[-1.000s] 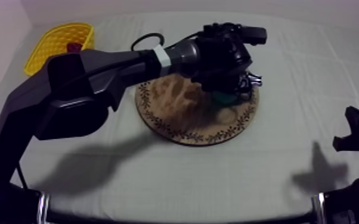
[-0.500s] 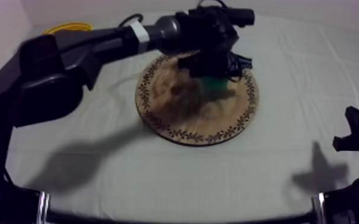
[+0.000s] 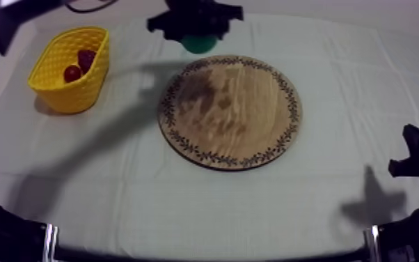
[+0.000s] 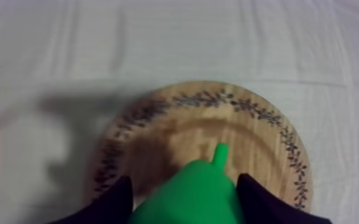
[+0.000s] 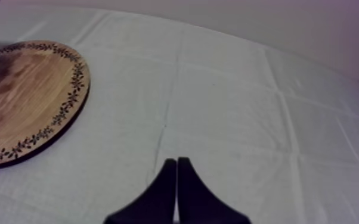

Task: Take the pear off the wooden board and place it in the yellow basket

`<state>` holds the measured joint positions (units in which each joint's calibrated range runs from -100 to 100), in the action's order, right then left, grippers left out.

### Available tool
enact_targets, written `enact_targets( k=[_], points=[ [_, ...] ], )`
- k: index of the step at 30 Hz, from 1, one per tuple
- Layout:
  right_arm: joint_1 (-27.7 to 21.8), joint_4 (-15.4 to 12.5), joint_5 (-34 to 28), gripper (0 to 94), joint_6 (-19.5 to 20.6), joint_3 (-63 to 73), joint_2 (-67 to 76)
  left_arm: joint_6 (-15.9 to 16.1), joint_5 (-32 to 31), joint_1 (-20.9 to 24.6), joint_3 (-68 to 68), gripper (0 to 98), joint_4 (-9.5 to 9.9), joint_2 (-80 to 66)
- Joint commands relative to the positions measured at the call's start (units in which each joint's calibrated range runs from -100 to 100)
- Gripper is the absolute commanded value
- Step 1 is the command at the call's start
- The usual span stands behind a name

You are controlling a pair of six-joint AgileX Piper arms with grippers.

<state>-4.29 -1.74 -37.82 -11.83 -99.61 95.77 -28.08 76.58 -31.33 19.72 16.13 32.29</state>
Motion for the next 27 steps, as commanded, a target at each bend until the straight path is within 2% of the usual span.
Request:
enact_targets(
  k=[1,8,14,19,27],
  points=[
    [0.01,0.01,0.07,0.5,0.0,-0.05,-0.01,1.52,-0.03,2.23,-7.85,57.6,-0.06,-7.47],
    [0.01,0.01,0.07,0.5,-0.01,-0.05,-0.01,4.89,-0.19,7.64,-20.63,60.0,0.85,-20.17],
    [0.01,0.01,0.07,0.5,-0.01,-0.05,-0.01,6.09,-0.16,12.71,-23.95,60.9,2.28,-26.85],
    [0.01,0.01,0.07,0.5,-0.01,-0.05,-0.01,7.19,-1.4,17.07,-24.3,61.0,2.53,-28.08],
    [0.01,0.01,0.07,0.5,0.02,-0.05,-0.01,7.47,-7.23,22.16,-25.7,57.1,3.63,-25.45]
  ],
)
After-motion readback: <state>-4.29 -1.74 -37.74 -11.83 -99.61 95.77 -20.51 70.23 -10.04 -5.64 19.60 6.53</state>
